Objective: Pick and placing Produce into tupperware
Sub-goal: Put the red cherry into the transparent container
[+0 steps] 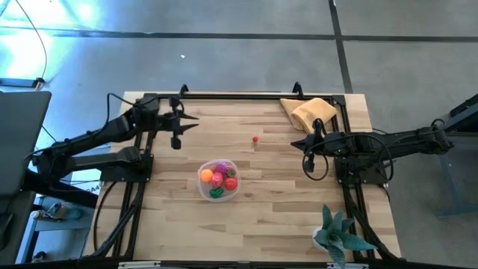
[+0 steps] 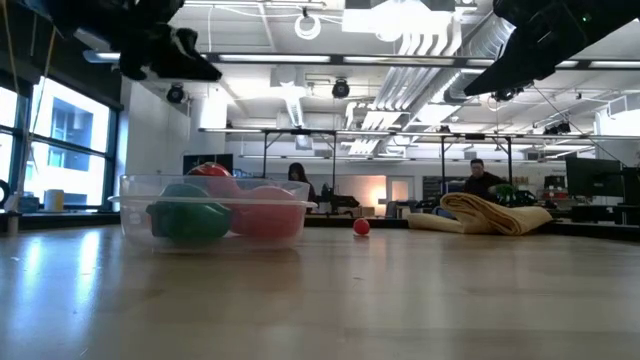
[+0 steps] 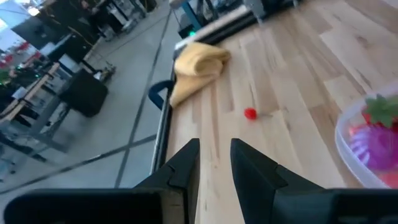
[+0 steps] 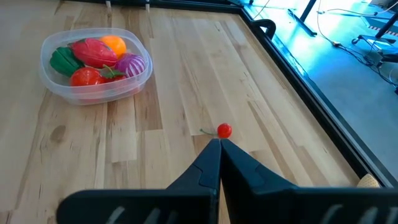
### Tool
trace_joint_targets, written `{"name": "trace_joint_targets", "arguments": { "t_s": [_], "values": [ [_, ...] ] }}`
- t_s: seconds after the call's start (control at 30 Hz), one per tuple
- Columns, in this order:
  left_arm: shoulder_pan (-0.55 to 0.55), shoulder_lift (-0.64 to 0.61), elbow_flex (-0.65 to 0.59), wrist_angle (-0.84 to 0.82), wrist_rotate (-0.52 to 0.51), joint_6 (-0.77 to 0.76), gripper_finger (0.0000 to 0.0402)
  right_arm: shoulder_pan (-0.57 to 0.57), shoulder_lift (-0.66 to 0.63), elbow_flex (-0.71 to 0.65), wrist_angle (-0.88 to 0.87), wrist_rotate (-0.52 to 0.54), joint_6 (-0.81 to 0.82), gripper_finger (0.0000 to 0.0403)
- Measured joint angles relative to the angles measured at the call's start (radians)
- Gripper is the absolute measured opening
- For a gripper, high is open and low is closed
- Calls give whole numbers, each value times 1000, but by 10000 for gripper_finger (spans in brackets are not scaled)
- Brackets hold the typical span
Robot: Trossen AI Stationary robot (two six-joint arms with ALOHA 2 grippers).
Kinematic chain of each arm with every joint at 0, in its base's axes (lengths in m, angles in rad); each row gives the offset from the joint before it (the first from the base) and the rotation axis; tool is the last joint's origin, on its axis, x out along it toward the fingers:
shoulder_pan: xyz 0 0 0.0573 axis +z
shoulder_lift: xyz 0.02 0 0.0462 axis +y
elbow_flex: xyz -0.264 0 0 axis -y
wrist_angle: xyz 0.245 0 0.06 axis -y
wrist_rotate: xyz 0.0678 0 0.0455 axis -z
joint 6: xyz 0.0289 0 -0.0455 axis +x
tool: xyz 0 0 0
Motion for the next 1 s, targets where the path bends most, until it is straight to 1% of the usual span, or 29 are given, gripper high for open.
{"name": "trace_joint_targets", "arguments": {
  "t_s": [0.07, 0.13, 0.17, 0.27, 0.33, 0.37, 0.5, 0.57, 0.63, 0.73, 0.8, 1.0],
  "values": [
    [0, 1, -24, 4, 7, 14, 79, 0, 0, 0, 0, 0, 0, 0],
    [0, 7, -45, 14, 38, 31, 79, 0, 0, 0, 0, 0, 0, 0],
    [0, 10, -52, 15, 72, 49, 79, 0, 0, 0, 0, 0, 0, 0],
    [0, 17, -62, 14, 223, 91, 79, 0, 0, 0, 0, 0, 0, 0],
    [-2, 19, -63, 21, 262, 81, 79, 0, 0, 0, 0, 0, 0, 0],
    [-2, 19, -63, 27, 252, 69, 79, 0, 0, 0, 0, 0, 0, 0],
    [0, 19, -63, 38, 124, 37, 79, 0, 0, 0, 0, 0, 0, 0],
    [0, 19, -63, 27, 110, 42, 79, 0, 0, 0, 0, 0, 0, 0],
    [0, 19, -63, 6, 119, 42, 79, 0, 0, 0, 0, 0, 0, 0],
    [0, 19, -63, -35, 188, 40, 79, 0, 0, 0, 0, 0, 0, 0],
    [-1, 19, -63, -43, 209, 38, 79, 0, 0, 0, 0, 0, 0, 0],
    [-1, 19, -63, -54, 213, 37, 79, 0, 0, 0, 0, 0, 0, 0]
  ]
}}
